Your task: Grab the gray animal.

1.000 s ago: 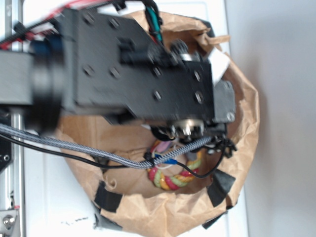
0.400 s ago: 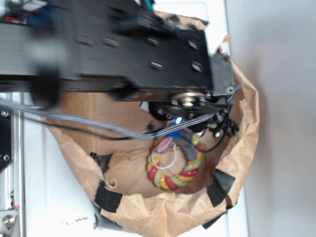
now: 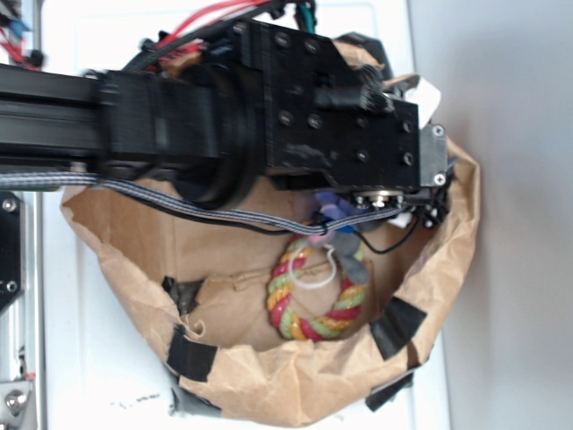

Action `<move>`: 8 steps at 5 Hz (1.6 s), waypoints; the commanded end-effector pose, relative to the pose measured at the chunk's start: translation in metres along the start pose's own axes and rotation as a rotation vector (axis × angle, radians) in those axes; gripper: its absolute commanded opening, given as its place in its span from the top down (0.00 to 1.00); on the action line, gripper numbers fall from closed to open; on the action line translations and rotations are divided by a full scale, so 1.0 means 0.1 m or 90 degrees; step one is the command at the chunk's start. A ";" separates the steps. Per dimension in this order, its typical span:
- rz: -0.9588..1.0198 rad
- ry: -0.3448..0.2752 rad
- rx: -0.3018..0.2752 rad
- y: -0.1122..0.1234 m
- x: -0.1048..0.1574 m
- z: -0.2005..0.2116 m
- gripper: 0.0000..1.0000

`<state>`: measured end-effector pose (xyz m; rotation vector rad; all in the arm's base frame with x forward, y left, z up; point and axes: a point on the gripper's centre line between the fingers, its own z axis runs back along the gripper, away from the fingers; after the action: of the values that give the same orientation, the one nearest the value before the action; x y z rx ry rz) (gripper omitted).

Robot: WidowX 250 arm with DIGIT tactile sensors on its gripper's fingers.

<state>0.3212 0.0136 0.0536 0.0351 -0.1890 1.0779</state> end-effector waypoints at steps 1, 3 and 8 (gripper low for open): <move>0.027 -0.019 0.004 0.01 0.03 0.15 1.00; 0.011 0.035 -0.013 0.06 -0.06 0.39 1.00; -0.177 0.133 -0.063 0.32 -0.09 1.13 1.00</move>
<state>0.2694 -0.0188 0.1383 -0.0985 0.0190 0.7914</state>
